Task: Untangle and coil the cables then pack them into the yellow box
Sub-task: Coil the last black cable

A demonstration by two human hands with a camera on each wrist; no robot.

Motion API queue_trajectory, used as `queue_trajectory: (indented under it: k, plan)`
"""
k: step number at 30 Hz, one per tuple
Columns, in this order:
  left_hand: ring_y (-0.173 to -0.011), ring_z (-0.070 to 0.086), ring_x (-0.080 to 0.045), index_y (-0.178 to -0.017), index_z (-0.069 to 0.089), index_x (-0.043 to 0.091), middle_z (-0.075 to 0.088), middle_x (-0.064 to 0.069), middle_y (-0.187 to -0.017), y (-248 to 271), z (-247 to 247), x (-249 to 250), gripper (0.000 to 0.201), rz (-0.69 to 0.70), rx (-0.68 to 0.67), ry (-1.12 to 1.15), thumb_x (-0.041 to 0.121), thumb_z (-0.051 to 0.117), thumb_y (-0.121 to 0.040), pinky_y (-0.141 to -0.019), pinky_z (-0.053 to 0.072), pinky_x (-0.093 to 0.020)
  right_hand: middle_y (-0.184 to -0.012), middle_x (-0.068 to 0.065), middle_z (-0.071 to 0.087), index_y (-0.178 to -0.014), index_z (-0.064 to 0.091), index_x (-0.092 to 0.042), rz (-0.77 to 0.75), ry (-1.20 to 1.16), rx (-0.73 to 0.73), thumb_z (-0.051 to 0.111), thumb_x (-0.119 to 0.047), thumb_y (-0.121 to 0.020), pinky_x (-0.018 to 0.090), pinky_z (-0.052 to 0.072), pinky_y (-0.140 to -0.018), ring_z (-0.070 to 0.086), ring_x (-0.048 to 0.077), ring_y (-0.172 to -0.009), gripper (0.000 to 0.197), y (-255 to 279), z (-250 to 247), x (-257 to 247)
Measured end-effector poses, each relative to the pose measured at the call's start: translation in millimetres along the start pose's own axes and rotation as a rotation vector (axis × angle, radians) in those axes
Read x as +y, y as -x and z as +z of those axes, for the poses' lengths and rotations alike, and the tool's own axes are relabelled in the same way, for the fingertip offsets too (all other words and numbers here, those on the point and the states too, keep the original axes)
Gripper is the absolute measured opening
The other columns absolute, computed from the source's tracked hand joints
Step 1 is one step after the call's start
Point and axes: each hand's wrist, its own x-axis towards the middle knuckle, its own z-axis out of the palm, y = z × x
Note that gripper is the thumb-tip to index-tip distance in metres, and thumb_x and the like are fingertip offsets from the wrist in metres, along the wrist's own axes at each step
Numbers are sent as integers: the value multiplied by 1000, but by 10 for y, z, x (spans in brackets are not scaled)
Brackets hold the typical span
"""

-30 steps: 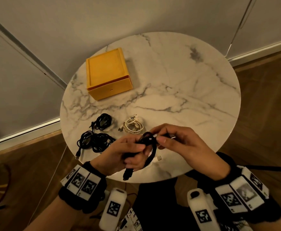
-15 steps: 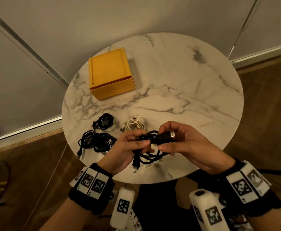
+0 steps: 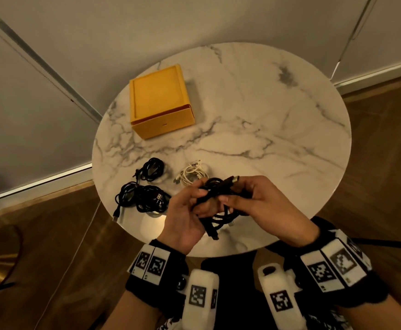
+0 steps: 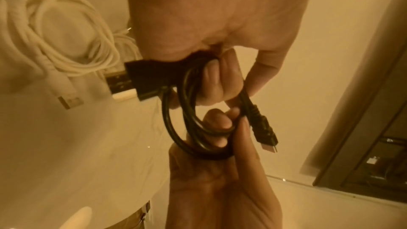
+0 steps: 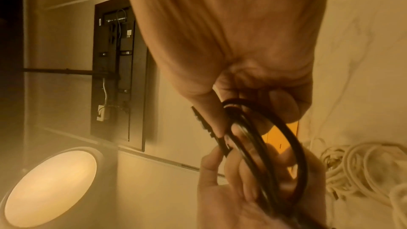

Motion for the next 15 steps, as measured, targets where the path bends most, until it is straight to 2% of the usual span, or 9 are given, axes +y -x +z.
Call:
queue_trajectory:
  k: [2,4,6,8,10,11,13,15]
  plan:
    - [-40,18,-9,-73,58,8,14,4,-46,-10,9,-20,12,0,-57,17,18,64,-69,-52,42,-19,-76,20,65,-94,63,10,40,-108,15,58,-1,-92,24,48,-65,60,16,-70,13,-6,39,-3]
    - [-39,19,-9,-72,51,7,17,5,-43,-42,3,-73,17,13,-46,31,21,61,-75,-63,37,-23,-66,6,59,-87,61,4,106,-242,40,51,1,-94,21,45,-59,56,11,-59,13,-28,87,-4]
    - [-40,19,-9,-78,50,7,24,6,-42,-65,25,-118,21,62,-9,39,20,66,-75,-63,24,-26,-60,2,54,-80,58,-3,151,-357,83,45,1,-95,25,43,-62,54,14,-58,20,-48,129,9]
    - [-41,23,-8,-84,57,6,32,5,-45,-78,54,-153,16,159,72,-6,16,65,-76,-55,22,-23,-59,4,50,-76,54,-4,167,-465,66,42,-1,-96,29,45,-67,54,23,-64,24,-37,151,-13]
    - [-43,30,-7,-90,62,7,41,3,-51,-72,79,-165,12,309,134,-153,14,61,-81,-47,27,-17,-60,4,51,-74,53,-5,165,-554,17,43,-9,-96,27,45,-65,56,19,-62,24,2,146,-50]
    - [-45,33,-8,-92,63,7,45,4,-53,-60,97,-169,11,386,140,-238,14,62,-84,-47,31,-17,-60,2,53,-75,54,-5,163,-603,6,46,-14,-94,26,44,-64,55,15,-59,23,17,130,-56]
    - [-54,50,-10,-93,69,8,60,2,-62,-25,144,-177,11,477,134,-334,16,62,-88,-55,43,-18,-67,4,58,-79,59,-3,165,-714,2,49,-21,-91,26,42,-66,53,12,-60,24,21,101,-47]
    - [-72,65,-13,-87,76,17,71,-1,-79,13,181,-185,18,484,130,-350,18,58,-85,-66,53,-22,-75,8,58,-86,60,1,160,-817,29,49,-21,-91,26,41,-66,50,13,-61,25,4,99,-23]
